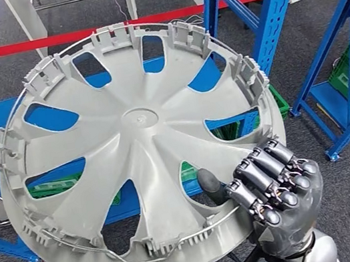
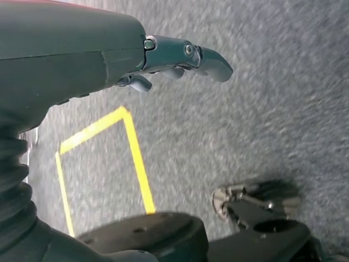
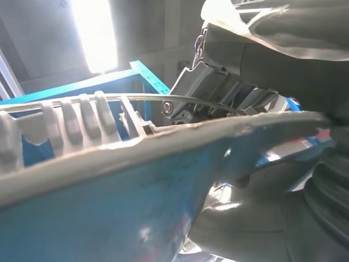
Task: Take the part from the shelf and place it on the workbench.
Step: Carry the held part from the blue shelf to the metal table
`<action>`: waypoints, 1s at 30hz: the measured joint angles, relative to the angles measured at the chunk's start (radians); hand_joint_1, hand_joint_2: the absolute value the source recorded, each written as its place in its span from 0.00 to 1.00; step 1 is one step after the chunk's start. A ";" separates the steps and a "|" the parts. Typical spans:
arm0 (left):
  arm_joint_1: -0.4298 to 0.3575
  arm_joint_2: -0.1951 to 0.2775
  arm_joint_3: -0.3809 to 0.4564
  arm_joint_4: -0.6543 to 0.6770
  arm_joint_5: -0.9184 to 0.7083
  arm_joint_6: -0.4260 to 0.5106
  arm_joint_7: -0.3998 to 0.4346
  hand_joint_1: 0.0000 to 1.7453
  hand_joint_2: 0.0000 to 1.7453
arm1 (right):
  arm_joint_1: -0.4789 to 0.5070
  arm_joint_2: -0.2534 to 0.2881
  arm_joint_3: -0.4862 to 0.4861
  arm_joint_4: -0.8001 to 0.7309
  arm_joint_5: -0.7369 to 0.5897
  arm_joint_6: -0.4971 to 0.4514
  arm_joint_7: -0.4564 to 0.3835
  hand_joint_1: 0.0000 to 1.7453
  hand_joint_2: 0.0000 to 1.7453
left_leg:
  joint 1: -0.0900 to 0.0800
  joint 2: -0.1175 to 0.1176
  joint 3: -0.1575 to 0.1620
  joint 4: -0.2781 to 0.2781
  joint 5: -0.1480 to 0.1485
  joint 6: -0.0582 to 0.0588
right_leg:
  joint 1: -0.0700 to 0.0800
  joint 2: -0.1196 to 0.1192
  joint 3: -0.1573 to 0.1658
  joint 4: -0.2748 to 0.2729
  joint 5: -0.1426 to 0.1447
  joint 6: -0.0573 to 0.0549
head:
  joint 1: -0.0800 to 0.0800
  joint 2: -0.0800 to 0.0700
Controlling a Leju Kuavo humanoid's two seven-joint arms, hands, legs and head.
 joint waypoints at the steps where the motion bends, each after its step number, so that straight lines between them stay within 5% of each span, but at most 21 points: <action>1: 0.000 0.000 0.007 0.000 0.027 -0.010 0.002 0.00 1.00 | 0.001 0.000 -0.001 -0.001 0.000 0.000 0.000 1.00 1.00 | -0.002 0.001 -0.014 0.001 0.010 0.002 | 0.000 0.000 -0.012 0.066 -0.038 0.001 | 0.000 0.000; 2: 0.001 0.000 0.017 0.000 0.058 -0.022 0.007 0.00 1.00 | 0.002 0.000 -0.002 -0.001 0.000 0.000 0.001 1.00 1.00 | -0.004 0.002 -0.028 0.003 0.019 0.004 | 0.000 0.000 -0.015 0.114 -0.051 0.001 | 0.000 0.000; 4: 0.002 0.000 0.053 0.000 0.139 -0.055 0.026 0.00 1.00 | 0.004 0.000 -0.002 -0.001 0.000 0.000 0.008 1.00 1.00 | -0.008 0.003 -0.054 0.006 0.036 0.004 | 0.001 0.000 0.026 0.114 -0.020 -0.003 | 0.000 0.000; 6: 0.005 -0.001 0.108 0.000 0.227 -0.102 0.047 0.00 1.00 | 0.003 -0.001 0.002 -0.002 -0.001 0.000 0.025 1.00 1.00 | -0.011 0.002 -0.072 0.010 0.048 0.001 | 0.007 0.003 0.128 -0.013 0.023 -0.016 | 0.001 0.000; 8: 0.010 -0.002 0.171 0.000 0.275 -0.155 0.061 0.00 1.00 | 0.000 -0.002 0.008 -0.002 -0.002 0.000 0.042 1.00 1.00 | -0.013 0.001 -0.084 0.015 0.061 -0.005 | 0.014 0.006 0.220 -0.146 0.027 -0.028 | 0.000 0.000; 10: 0.015 -0.003 0.221 0.000 0.283 -0.196 0.070 0.00 1.00 | -0.001 -0.005 0.012 -0.002 -0.002 0.000 0.051 1.00 1.00 | -0.012 0.001 -0.095 0.018 0.076 -0.015 | 0.018 0.006 0.244 -0.193 0.023 -0.031 | 0.000 0.000; 12: 0.021 -0.004 0.255 0.000 0.285 -0.221 0.076 0.00 1.00 | -0.003 -0.009 0.016 -0.002 -0.002 0.000 0.058 1.00 1.00 | -0.011 0.001 -0.107 0.023 0.075 -0.027 | 0.015 0.002 0.235 -0.204 0.033 -0.037 | 0.000 0.000; 13: 0.023 -0.004 0.272 0.000 0.285 -0.234 0.081 0.00 1.00 | -0.004 -0.011 0.017 -0.002 -0.002 0.000 0.059 1.00 1.00 | -0.010 0.001 -0.117 0.045 0.049 -0.033 | 0.012 -0.001 0.228 -0.208 0.041 -0.042 | -0.001 0.000; 16: 0.029 -0.004 0.321 0.000 0.286 -0.265 0.095 0.00 1.00 | -0.006 -0.016 0.021 -0.001 -0.002 0.000 0.062 1.00 1.00 | 0.001 0.001 -0.160 0.209 -0.085 -0.053 | 0.008 -0.009 0.193 -0.205 0.066 -0.052 | -0.004 0.000; 17: 0.030 -0.004 0.332 0.000 0.285 -0.270 0.098 0.00 1.00 | -0.007 -0.018 0.022 0.000 -0.002 0.000 0.063 1.00 1.00 | 0.004 0.001 -0.167 0.261 -0.106 -0.058 | 0.008 -0.011 0.178 -0.199 0.074 -0.052 | -0.003 0.000; 19: 0.031 -0.005 0.345 0.000 0.285 -0.274 0.103 0.00 1.00 | -0.007 -0.019 0.023 0.000 -0.002 0.000 0.064 1.00 1.00 | 0.013 0.001 -0.141 0.279 -0.084 -0.066 | 0.006 -0.015 0.145 -0.185 0.088 -0.048 | -0.003 0.000; 22: 0.032 -0.007 0.355 0.000 0.284 -0.278 0.106 0.00 1.00 | -0.007 -0.020 0.024 0.000 -0.002 0.000 0.066 1.00 1.00 | 0.023 0.000 -0.020 0.109 -0.030 -0.076 | 0.004 -0.015 0.098 -0.158 0.106 -0.033 | -0.002 0.000; 24: 0.032 -0.007 0.356 0.000 0.282 -0.286 0.107 0.00 1.00 | -0.006 -0.020 0.024 0.000 -0.002 0.000 0.066 1.00 1.00 | 0.020 -0.002 0.021 0.029 -0.042 -0.067 | 0.005 -0.015 0.083 -0.151 0.121 -0.020 | 0.000 0.000; 27: 0.037 -0.006 0.356 0.000 0.280 -0.290 0.107 0.00 1.00 | -0.006 -0.021 0.024 0.000 -0.002 0.000 0.066 1.00 1.00 | 0.015 0.001 0.002 0.019 -0.025 -0.035 | 0.002 -0.014 0.067 -0.152 0.133 0.000 | 0.005 0.000; 28: 0.037 -0.006 0.356 0.000 0.279 -0.289 0.107 0.00 1.00 | -0.006 -0.022 0.024 0.001 -0.002 0.000 0.066 1.00 1.00 | 0.015 0.003 -0.009 0.019 -0.014 -0.024 | 0.000 -0.012 0.056 -0.137 0.110 0.005 | 0.007 0.000; 30: 0.038 -0.006 0.354 0.000 0.276 -0.278 0.107 0.00 1.00 | -0.007 -0.023 0.024 0.001 -0.002 0.000 0.066 1.00 1.00 | 0.013 0.006 -0.035 0.018 0.010 -0.009 | -0.001 -0.006 0.027 -0.045 0.014 0.008 | 0.013 0.000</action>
